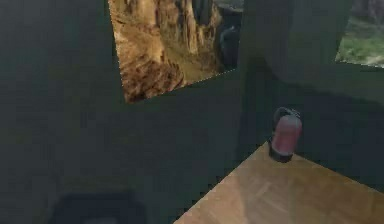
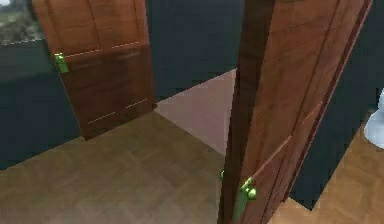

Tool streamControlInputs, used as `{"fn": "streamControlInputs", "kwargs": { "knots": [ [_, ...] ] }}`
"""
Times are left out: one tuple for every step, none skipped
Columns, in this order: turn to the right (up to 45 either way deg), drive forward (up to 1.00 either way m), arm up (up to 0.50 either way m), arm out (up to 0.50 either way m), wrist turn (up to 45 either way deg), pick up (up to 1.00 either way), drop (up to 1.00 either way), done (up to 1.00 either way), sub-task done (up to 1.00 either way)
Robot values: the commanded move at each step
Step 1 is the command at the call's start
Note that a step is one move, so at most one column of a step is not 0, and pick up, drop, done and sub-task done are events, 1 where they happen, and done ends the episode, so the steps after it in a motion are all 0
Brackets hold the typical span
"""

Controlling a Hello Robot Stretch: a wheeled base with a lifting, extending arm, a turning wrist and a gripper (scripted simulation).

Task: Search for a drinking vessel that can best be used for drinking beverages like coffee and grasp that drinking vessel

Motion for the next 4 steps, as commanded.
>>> {"fn": "streamControlInputs", "kwargs": {
  "knots": [
    [39.0, 0.0, 0.0, 0.0, 0.0, 0.0, 0.0, 0.0, 0.0],
    [0.0, 0.5, 0.0, 0.0, 0.0, 0.0, 0.0, 0.0, 0.0],
    [45.0, 0.0, 0.0, 0.0, 0.0, 0.0, 0.0, 0.0, 0.0],
    [18.0, 0.0, 0.0, 0.0, 0.0, 0.0, 0.0, 0.0, 0.0]
  ]
}}
